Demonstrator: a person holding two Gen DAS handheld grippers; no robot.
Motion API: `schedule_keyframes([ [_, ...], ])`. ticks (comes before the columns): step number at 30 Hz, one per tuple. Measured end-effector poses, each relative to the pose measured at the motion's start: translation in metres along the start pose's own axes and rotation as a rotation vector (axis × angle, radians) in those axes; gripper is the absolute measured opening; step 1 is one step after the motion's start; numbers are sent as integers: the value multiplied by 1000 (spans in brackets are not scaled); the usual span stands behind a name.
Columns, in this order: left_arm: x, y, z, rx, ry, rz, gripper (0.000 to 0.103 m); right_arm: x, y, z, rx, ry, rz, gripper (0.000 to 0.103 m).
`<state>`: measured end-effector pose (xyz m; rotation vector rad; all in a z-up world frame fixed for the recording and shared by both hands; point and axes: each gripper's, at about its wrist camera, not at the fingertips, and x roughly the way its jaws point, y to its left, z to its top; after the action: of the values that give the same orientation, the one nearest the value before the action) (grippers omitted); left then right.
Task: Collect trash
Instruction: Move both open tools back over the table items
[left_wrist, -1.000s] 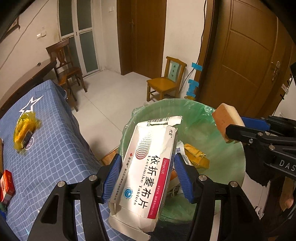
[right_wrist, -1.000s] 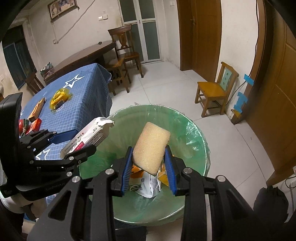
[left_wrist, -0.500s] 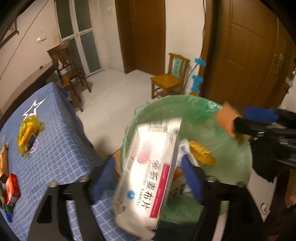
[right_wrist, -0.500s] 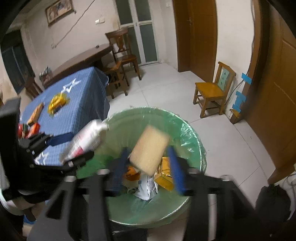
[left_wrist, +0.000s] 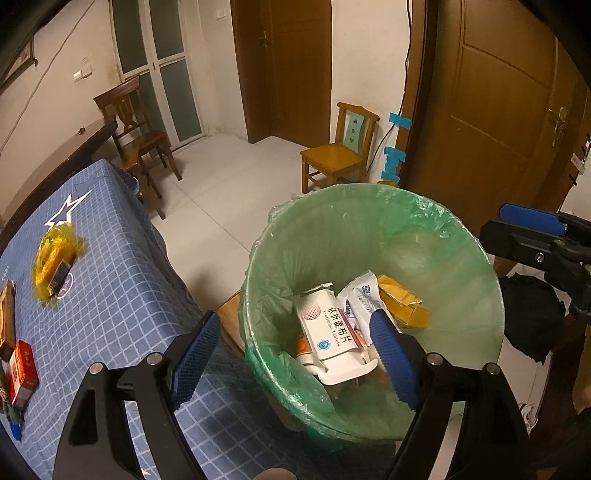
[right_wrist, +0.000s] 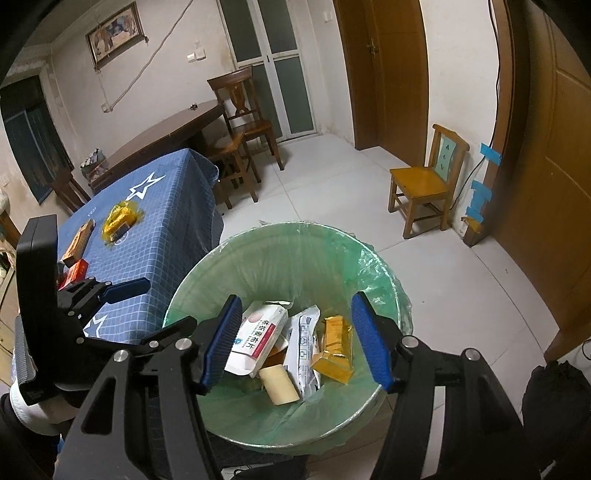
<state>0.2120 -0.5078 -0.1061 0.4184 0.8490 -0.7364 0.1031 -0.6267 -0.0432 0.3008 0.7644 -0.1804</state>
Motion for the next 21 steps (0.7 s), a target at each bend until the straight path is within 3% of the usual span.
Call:
schedule_keyframes([
  [8, -21, 12, -11, -24, -34, 0, 83, -14, 20, -5, -28, -59, 11, 59],
  [21, -68, 59, -50, -73, -91, 54, 83, -41, 94, -17, -137, -174, 86, 75],
])
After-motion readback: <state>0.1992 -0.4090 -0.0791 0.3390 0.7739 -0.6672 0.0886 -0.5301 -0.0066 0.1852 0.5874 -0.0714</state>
